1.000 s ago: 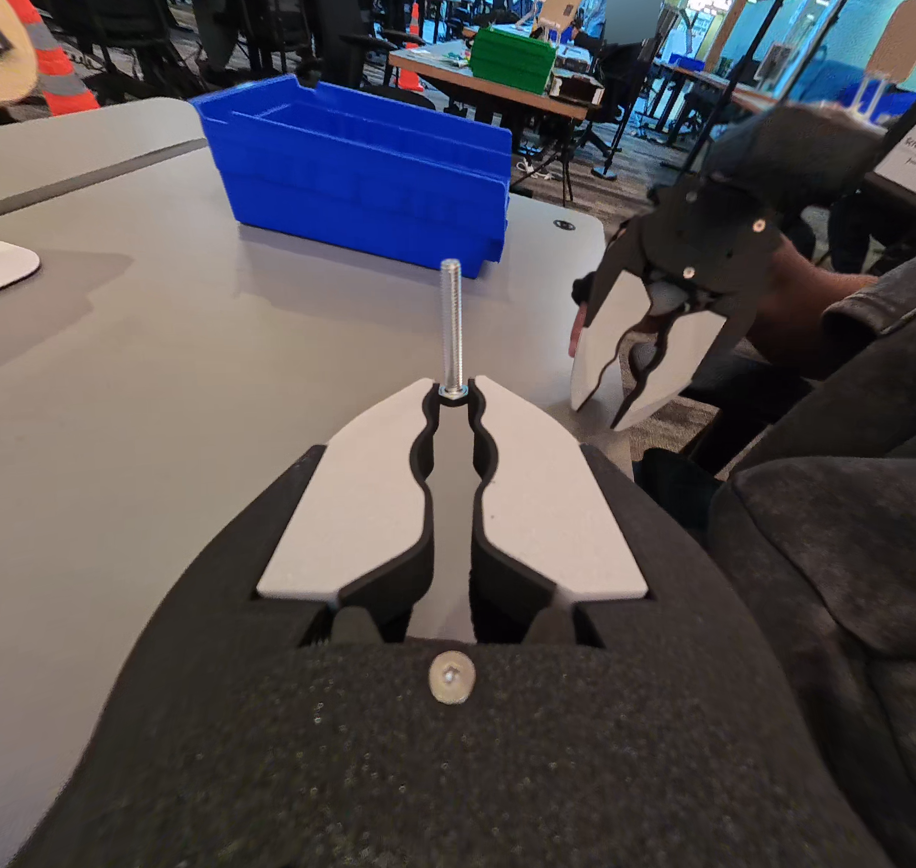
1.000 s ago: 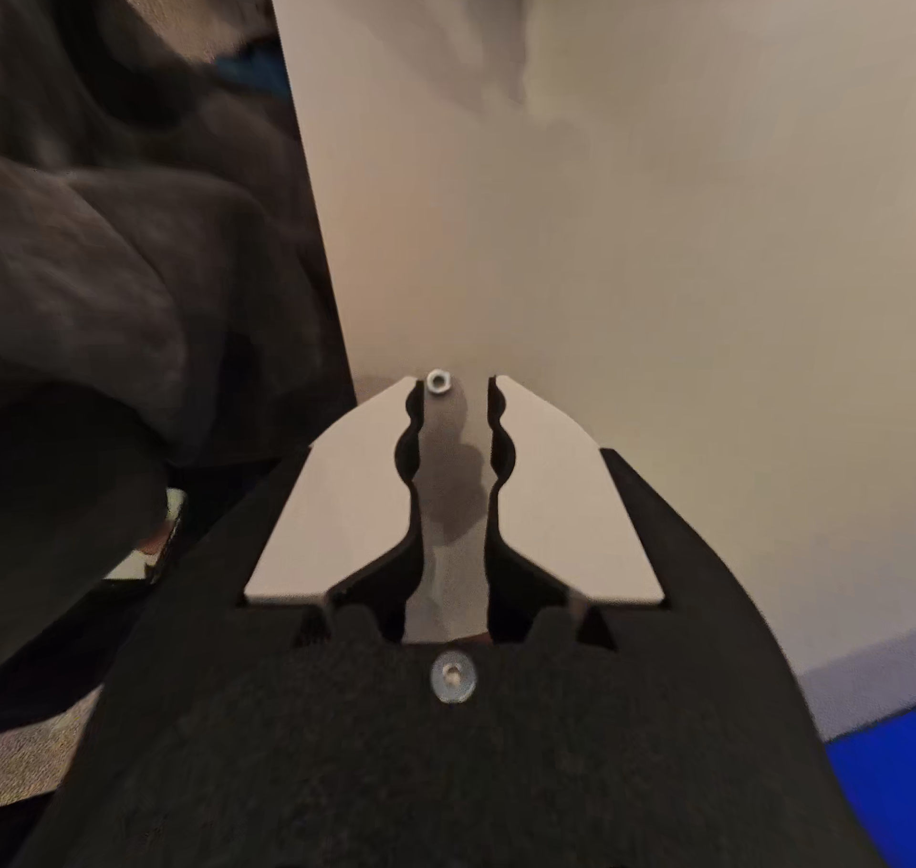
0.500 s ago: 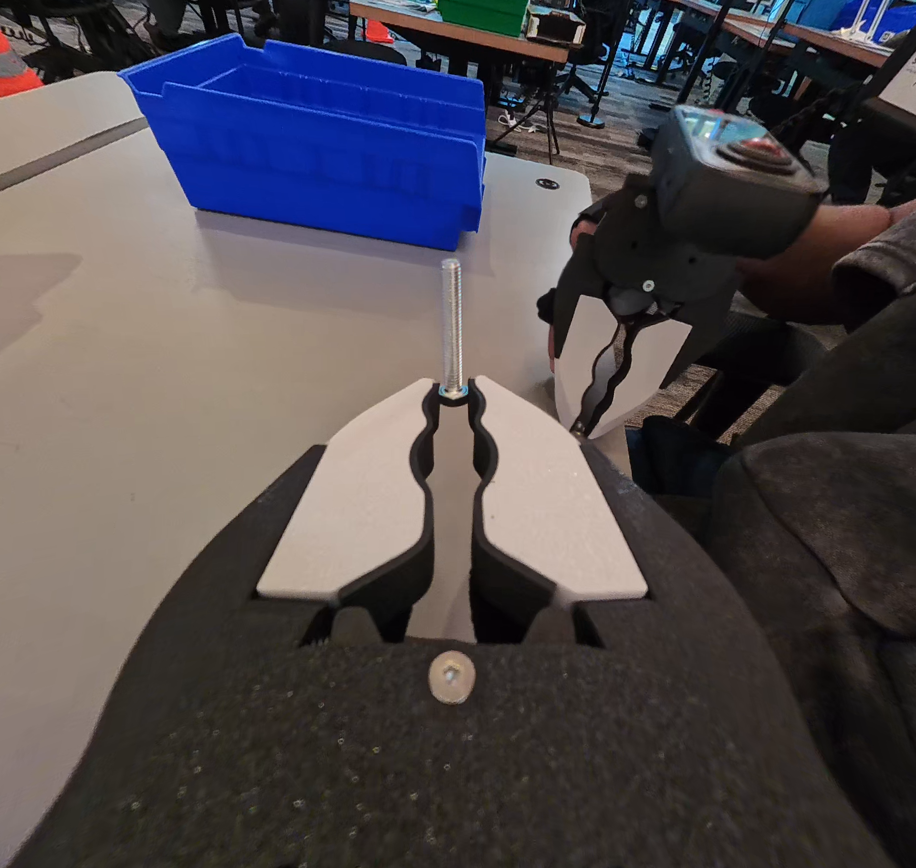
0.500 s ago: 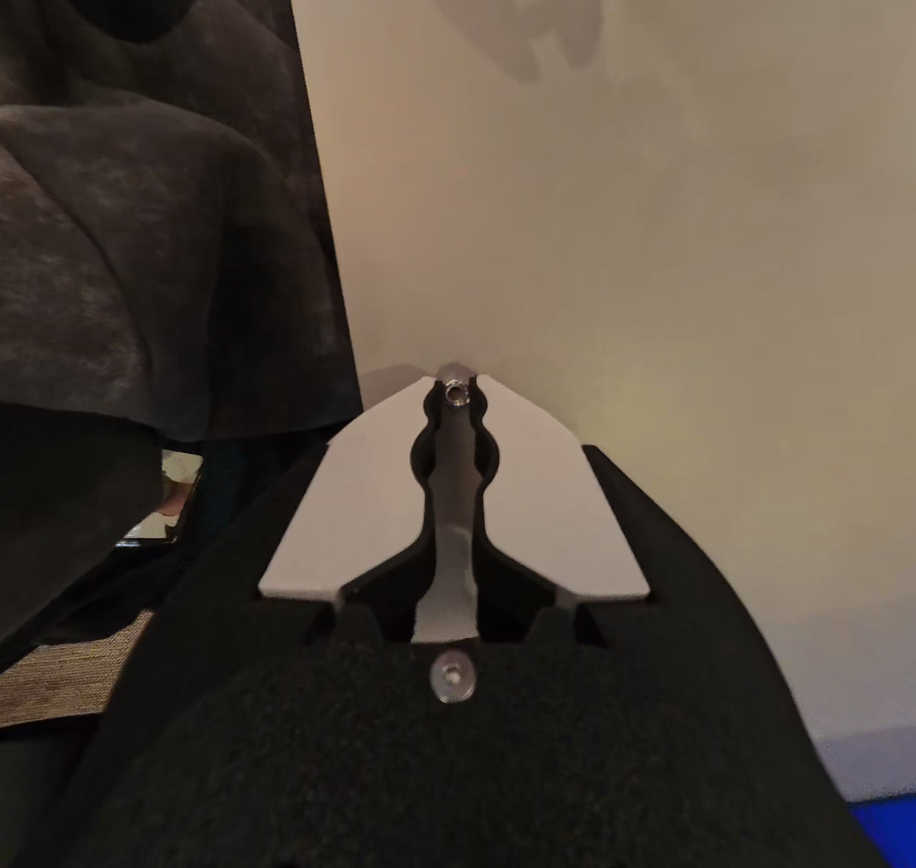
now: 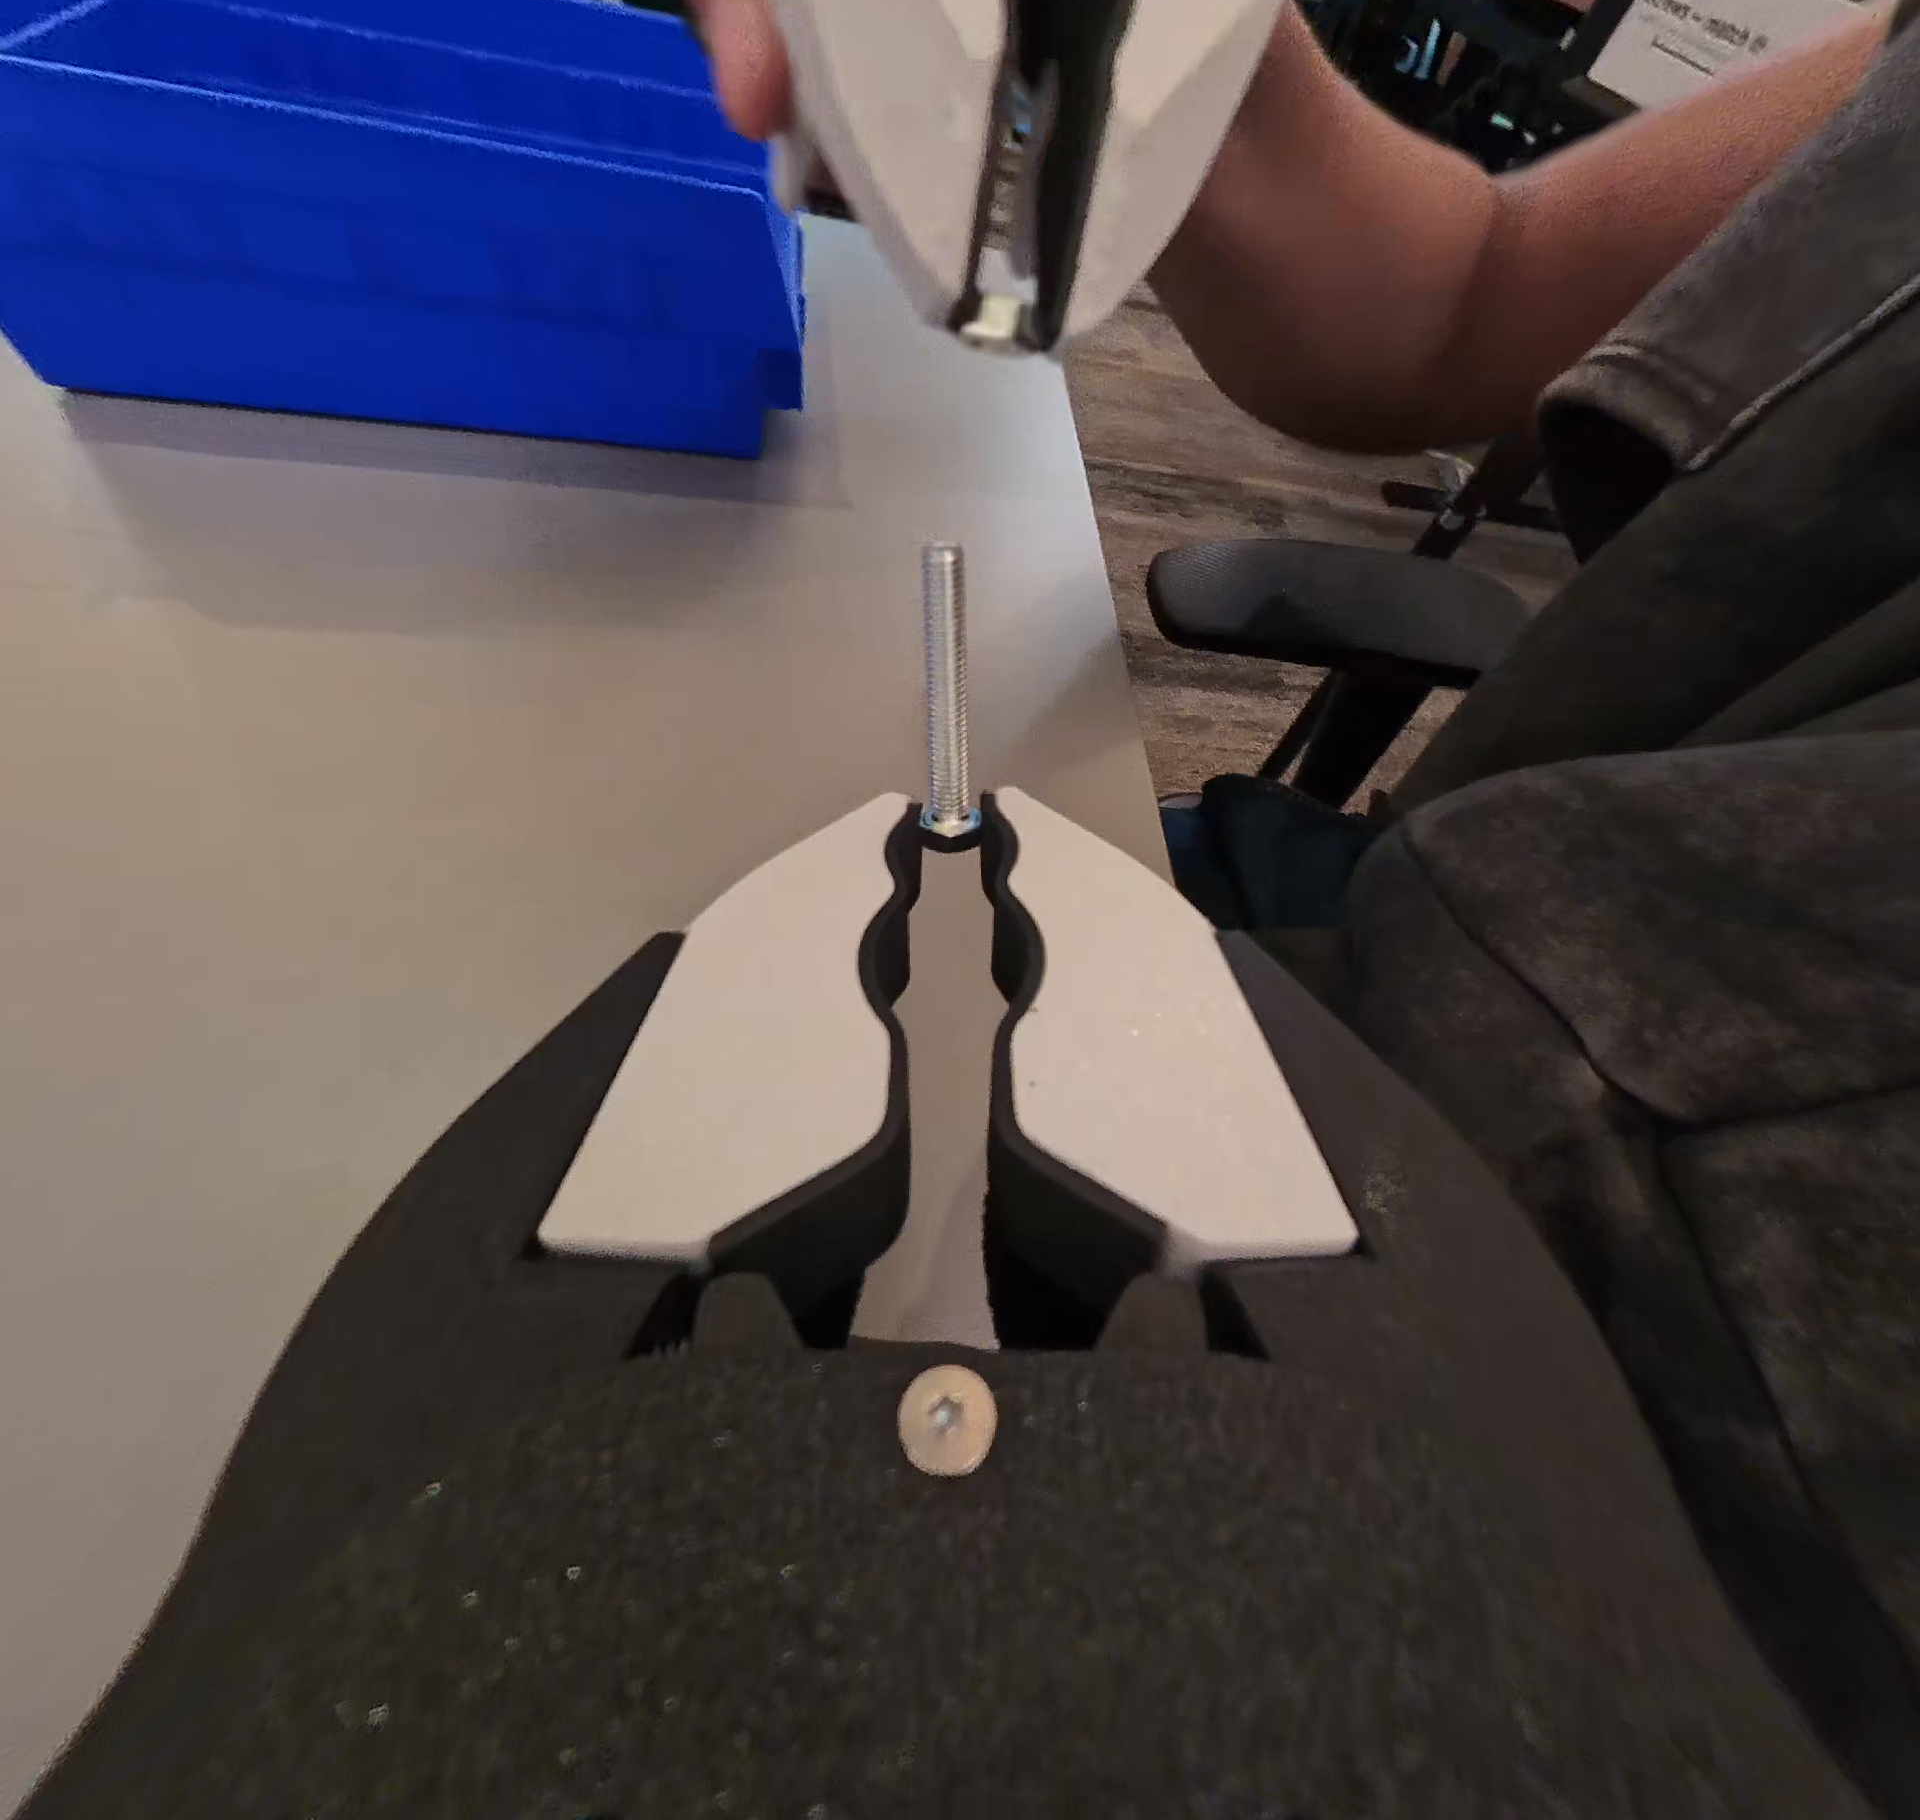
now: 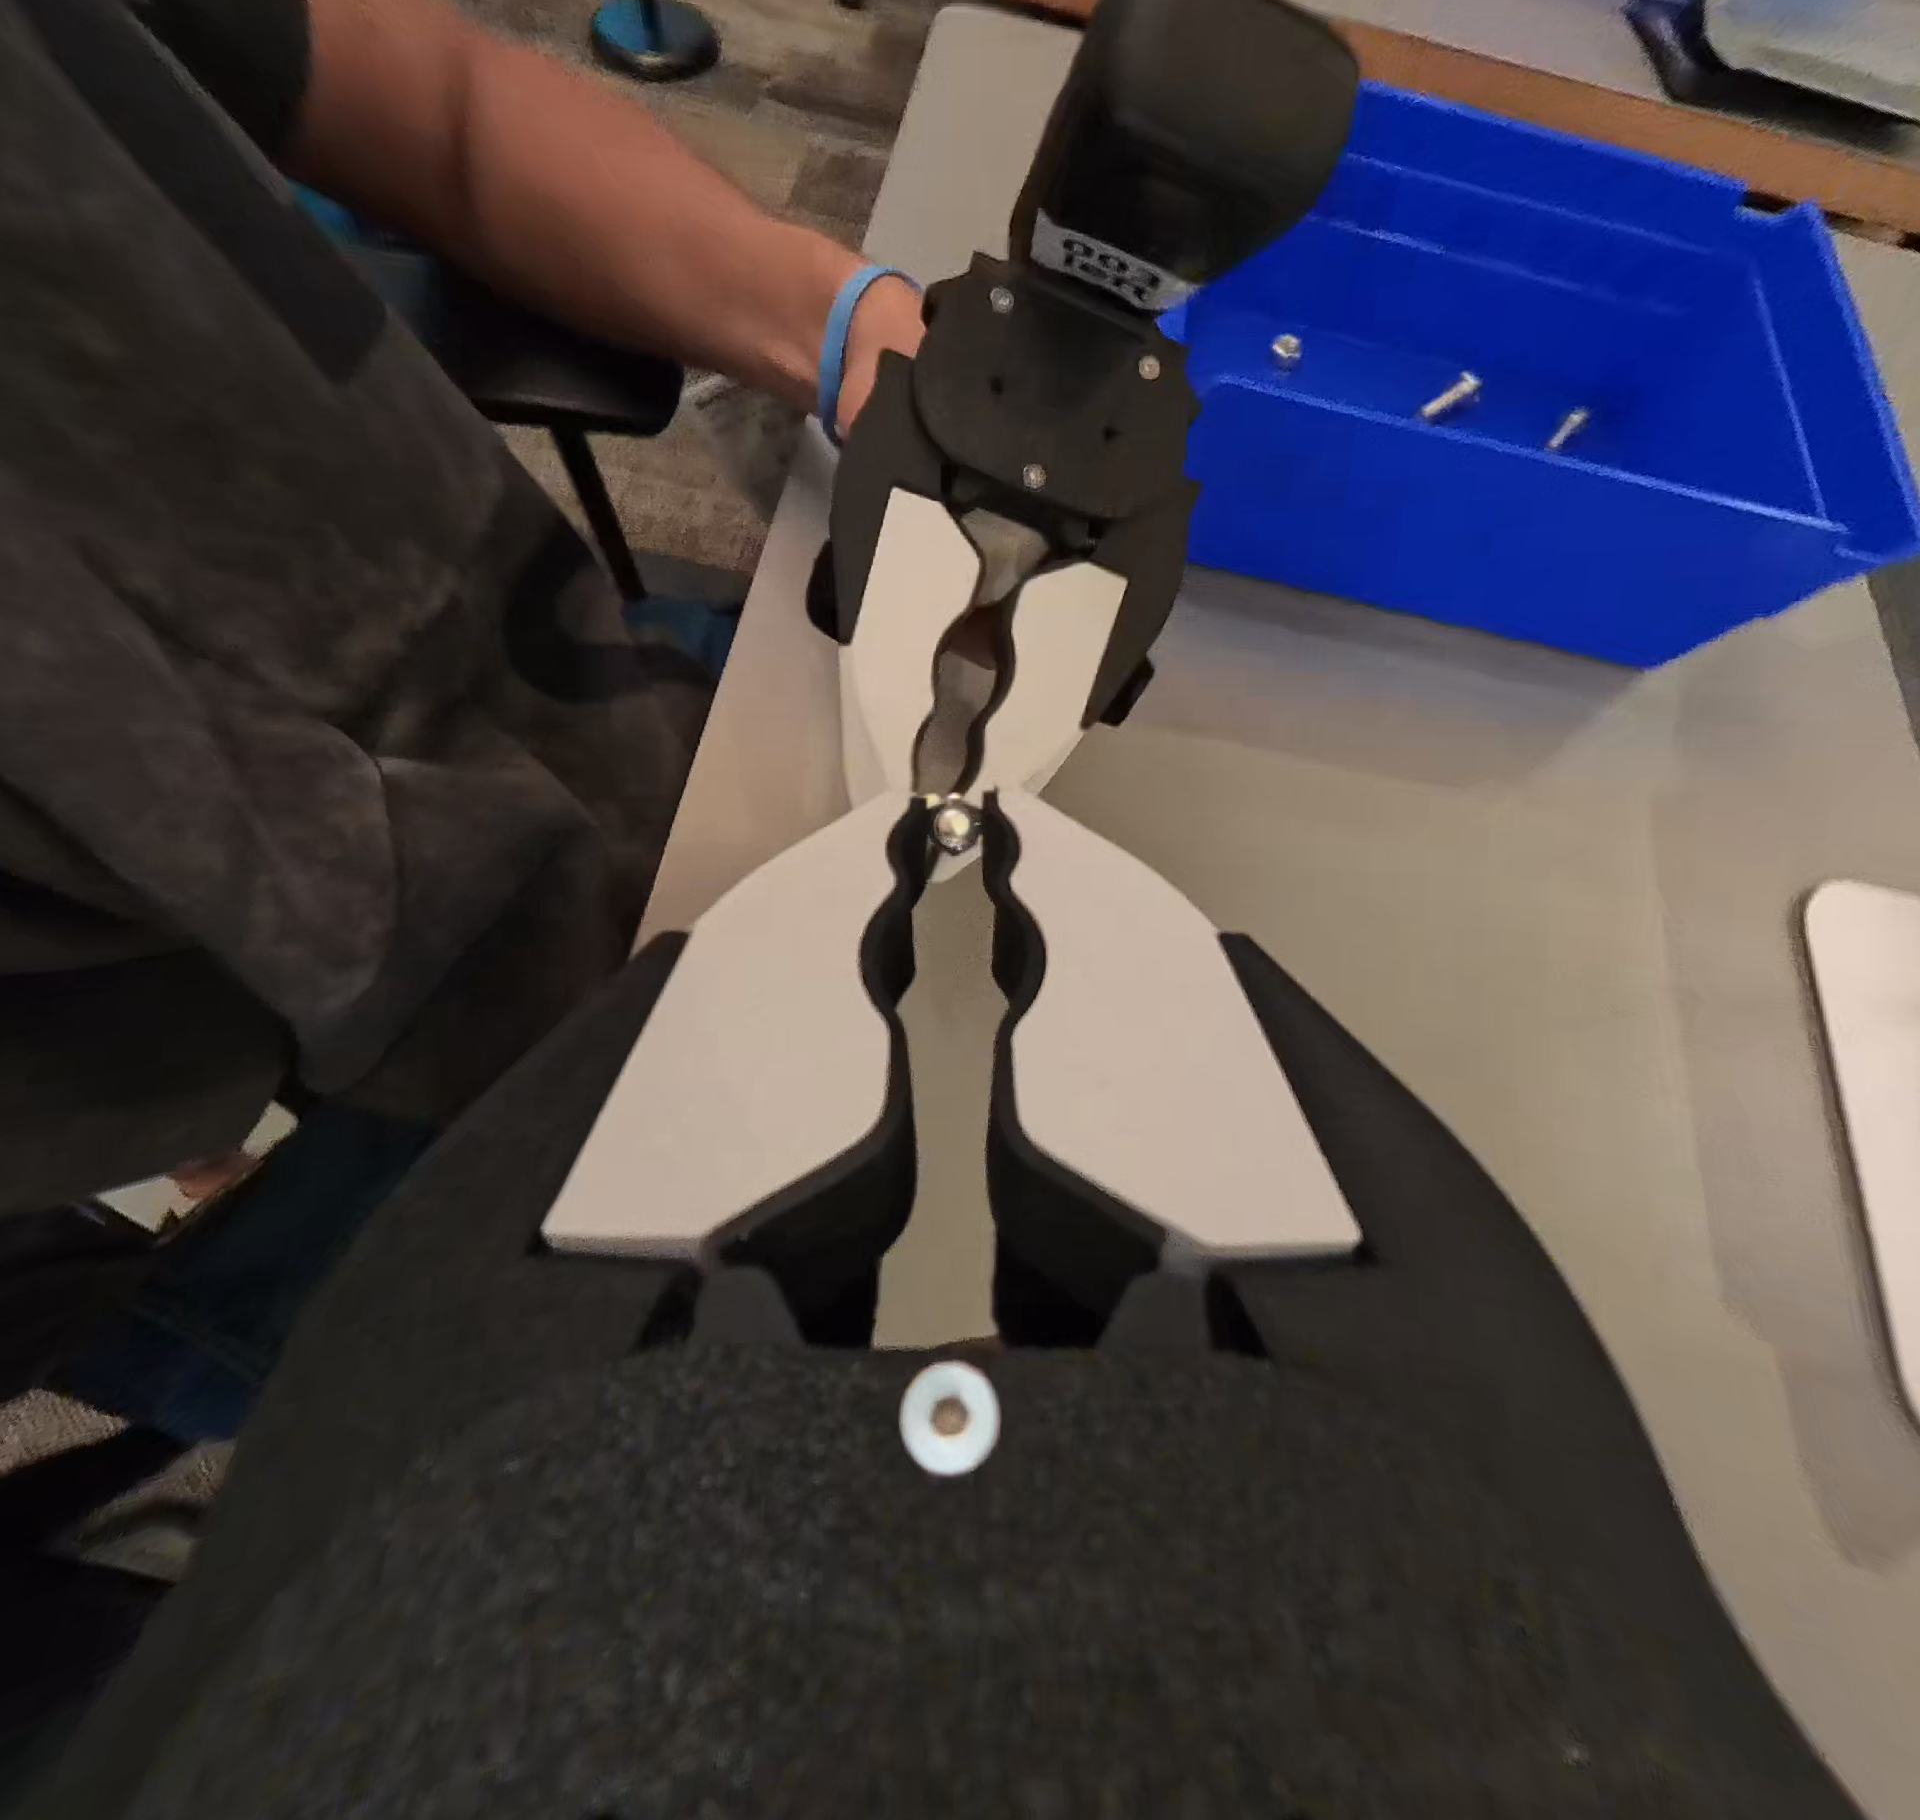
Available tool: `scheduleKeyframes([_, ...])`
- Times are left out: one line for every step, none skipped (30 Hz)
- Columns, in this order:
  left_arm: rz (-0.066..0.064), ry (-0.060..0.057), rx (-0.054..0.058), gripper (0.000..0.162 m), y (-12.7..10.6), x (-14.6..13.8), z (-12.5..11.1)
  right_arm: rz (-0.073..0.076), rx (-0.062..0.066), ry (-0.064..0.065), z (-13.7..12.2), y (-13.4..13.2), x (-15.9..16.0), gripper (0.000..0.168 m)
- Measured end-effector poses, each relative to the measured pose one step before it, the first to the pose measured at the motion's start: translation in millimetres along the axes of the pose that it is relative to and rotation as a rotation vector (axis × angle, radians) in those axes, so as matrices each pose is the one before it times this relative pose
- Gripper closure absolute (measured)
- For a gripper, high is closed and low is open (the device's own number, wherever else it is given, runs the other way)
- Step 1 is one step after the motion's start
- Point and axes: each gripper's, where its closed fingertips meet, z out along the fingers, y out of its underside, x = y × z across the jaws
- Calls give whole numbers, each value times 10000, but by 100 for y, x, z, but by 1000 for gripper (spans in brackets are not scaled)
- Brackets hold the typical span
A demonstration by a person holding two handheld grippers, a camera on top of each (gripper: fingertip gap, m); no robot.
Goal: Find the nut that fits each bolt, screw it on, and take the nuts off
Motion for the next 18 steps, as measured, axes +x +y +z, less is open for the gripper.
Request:
scheduleKeyframes([56,65,-71,152,98,214,69,-267,-252,-231,447,40,41,158])
scheduleKeyframes([54,49,-84,152,144,190,38,-162,-301,-283,457,159,-162,158])
scheduleKeyframes([32,-18,-48,152,101,58,-2,-127,-323,-270,450,228,-235,158])
scheduleKeyframes([0,-10,9,152,26,35,-39,-140,-347,-149,401,313,-134,158])
scheduleKeyframes([-36,67,3,152,56,106,-42,-135,-292,-44,310,256,-6,158])
scheduleKeyframes([-17,13,16,152,52,23,-61,-96,-172,-98,229,136,-53,158])
scheduleKeyframes([-15,-12,12,152,71,-17,-48,-54,-52,-137,153,-25,-100,158])
scheduleKeyframes([-27,31,5,152,61,31,-68,-55,-12,-74,119,-67,-2,158])
scheduleKeyframes([-23,30,40,152,-9,43,-83,-42,-87,-111,121,70,-66,158])
scheduleKeyframes([-30,38,17,152,8,41,-78,-55,-52,-86,81,17,-40,158])
scheduleKeyframes([-9,49,15,152,-1,58,-68,-112,41,1,38,-131,41,158])
scheduleKeyframes([-6,92,16,152,1,123,-72,-65,32,-103,19,-115,-97,158])
scheduleKeyframes([-24,137,12,152,-17,160,-65,-73,-28,-102,11,-45,-89,158])
scheduleKeyframes([-52,213,55,152,-65,235,-111,-173,-17,-10,-16,-51,21,158])
scheduleKeyframes([-67,363,134,152,-163,419,-154,-197,94,-154,-51,-198,-200,158])
scheduleKeyframes([-94,455,204,152,-223,523,-189,-221,211,-194,-88,-375,-255,158])
scheduleKeyframes([-108,518,198,152,-234,595,-203,-265,227,-193,-64,-398,-226,158])
scheduleKeyframes([-50,496,124,152,-164,608,-231,-236,158,-373,34,-321,-419,158])
